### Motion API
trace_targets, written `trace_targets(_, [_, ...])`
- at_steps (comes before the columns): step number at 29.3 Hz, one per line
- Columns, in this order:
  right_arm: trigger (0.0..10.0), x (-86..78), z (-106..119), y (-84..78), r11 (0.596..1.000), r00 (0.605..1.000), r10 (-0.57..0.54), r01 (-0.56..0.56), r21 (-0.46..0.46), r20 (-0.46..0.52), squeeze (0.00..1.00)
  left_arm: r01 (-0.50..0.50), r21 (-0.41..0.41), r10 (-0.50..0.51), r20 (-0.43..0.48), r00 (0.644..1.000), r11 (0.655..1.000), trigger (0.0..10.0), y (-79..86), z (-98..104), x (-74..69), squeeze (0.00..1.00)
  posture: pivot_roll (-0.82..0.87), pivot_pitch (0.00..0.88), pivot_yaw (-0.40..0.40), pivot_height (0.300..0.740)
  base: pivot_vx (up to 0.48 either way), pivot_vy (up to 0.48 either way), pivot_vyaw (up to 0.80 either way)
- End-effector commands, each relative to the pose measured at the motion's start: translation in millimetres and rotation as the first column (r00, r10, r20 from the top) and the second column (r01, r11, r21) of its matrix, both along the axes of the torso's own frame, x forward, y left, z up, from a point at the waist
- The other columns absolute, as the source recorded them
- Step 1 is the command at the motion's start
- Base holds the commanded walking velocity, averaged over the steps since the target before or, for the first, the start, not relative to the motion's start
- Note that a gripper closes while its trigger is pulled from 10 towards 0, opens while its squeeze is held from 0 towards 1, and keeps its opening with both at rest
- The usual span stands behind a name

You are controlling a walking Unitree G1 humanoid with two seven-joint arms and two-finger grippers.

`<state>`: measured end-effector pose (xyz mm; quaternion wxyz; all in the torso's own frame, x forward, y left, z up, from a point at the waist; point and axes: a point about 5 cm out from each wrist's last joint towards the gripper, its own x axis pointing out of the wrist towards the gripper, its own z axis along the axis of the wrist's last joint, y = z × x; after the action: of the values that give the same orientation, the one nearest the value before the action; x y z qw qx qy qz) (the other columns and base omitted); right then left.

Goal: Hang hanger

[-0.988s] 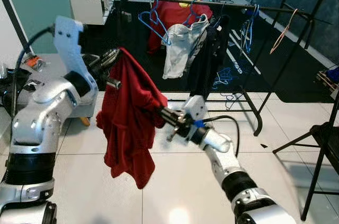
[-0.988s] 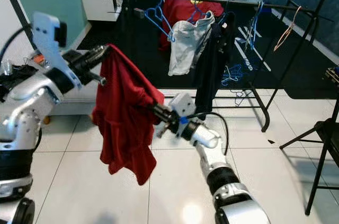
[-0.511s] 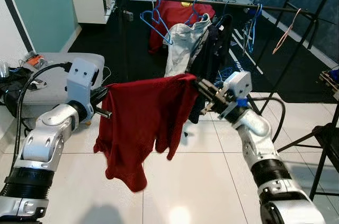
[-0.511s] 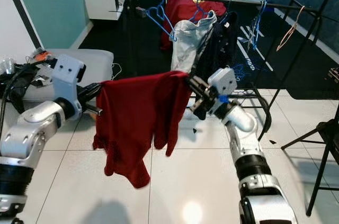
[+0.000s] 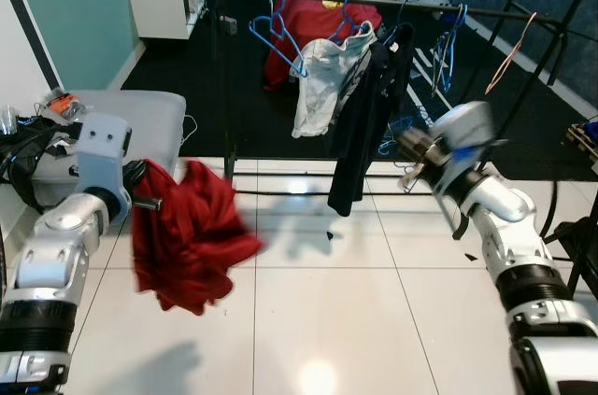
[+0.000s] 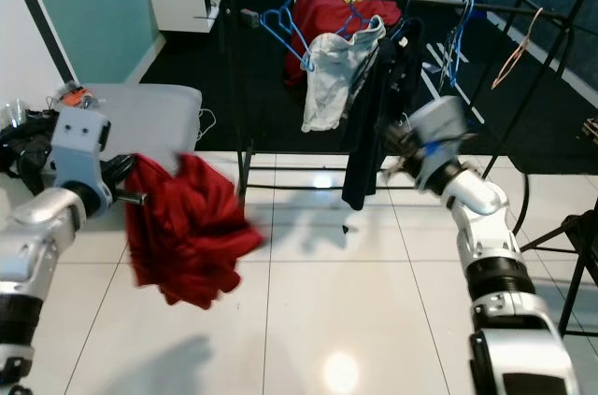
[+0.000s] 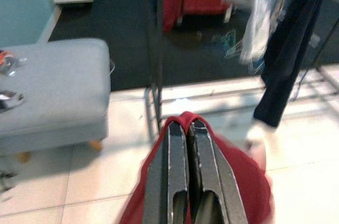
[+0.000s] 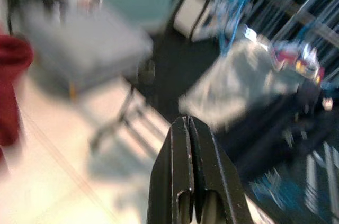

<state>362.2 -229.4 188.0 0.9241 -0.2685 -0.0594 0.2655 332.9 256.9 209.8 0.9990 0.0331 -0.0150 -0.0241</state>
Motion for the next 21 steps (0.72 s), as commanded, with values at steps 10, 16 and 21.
trace_targets(10, [0.0, -2.6, 8.5, 14.3, 0.973, 0.995, 0.093, -0.099, 0.208, 0.04, 0.0, 0.038, -0.115, -0.026, 0.103, 0.994, 0.993, 0.0, -2.4, 18.8, 2.2, 0.0, -0.08, 0.05, -0.061, 0.74, 0.0, 0.0, 0.0])
trace_targets(16, [10.0, -7.8, -12.6, 43.7, 0.944, 0.978, 0.21, -0.197, 0.267, -0.021, 0.0, 0.103, -0.147, -0.082, 0.141, 0.987, 0.984, 0.0, -11.6, 30.2, 5.8, 0.0, -0.07, 0.045, -0.06, 0.74, 0.0, 0.0, 0.0])
trace_targets(21, [10.0, -15.2, -34.8, 67.1, 0.91, 0.941, 0.32, -0.273, 0.312, -0.111, 0.09, 0.206, -0.158, -0.175, 0.189, 0.966, 0.966, 0.0, -23.6, 44.2, 5.9, 0.0, -0.07, 0.043, -0.062, 0.74, 0.0, 0.0, 0.0])
